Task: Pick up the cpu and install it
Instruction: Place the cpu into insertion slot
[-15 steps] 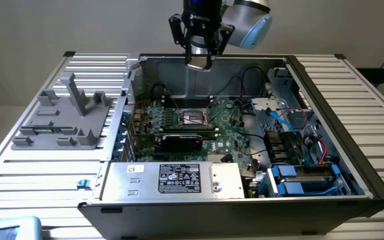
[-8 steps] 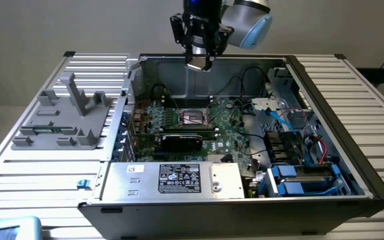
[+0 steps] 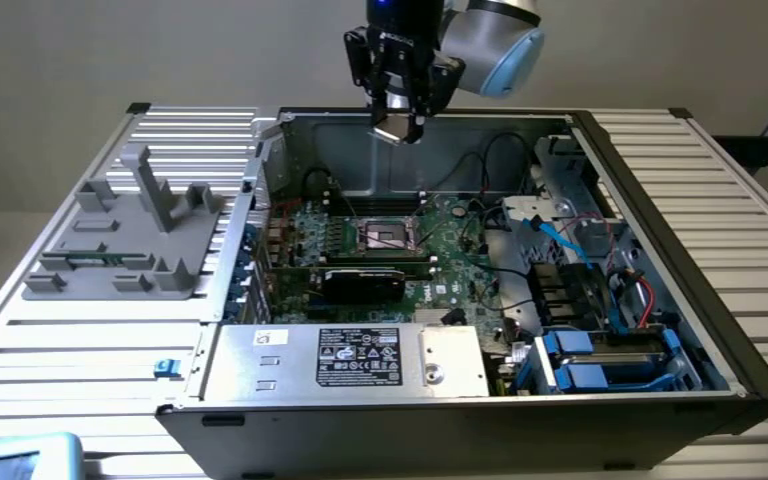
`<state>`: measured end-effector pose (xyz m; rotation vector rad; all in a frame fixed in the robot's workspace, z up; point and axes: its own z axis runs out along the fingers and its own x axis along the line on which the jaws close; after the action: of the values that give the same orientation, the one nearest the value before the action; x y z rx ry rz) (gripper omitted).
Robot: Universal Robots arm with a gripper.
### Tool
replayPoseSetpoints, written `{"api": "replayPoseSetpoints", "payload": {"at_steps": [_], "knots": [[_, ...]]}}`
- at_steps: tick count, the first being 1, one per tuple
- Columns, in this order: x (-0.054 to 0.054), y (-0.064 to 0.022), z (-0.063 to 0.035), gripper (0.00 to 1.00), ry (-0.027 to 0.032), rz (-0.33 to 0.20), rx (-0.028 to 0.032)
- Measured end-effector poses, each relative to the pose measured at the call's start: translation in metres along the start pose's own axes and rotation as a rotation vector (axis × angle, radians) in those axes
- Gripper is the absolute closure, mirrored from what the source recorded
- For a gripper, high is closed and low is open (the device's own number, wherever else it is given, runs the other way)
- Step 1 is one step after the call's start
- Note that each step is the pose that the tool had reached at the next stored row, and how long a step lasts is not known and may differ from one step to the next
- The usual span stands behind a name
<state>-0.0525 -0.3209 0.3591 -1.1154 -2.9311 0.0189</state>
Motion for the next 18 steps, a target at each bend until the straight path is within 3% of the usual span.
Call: {"api": "replayPoseSetpoints", "payload": {"at_steps": [18], "knots": [[0.0000, 0.0001, 0.0061, 0.44, 0.0038, 0.292, -0.0002]]}}
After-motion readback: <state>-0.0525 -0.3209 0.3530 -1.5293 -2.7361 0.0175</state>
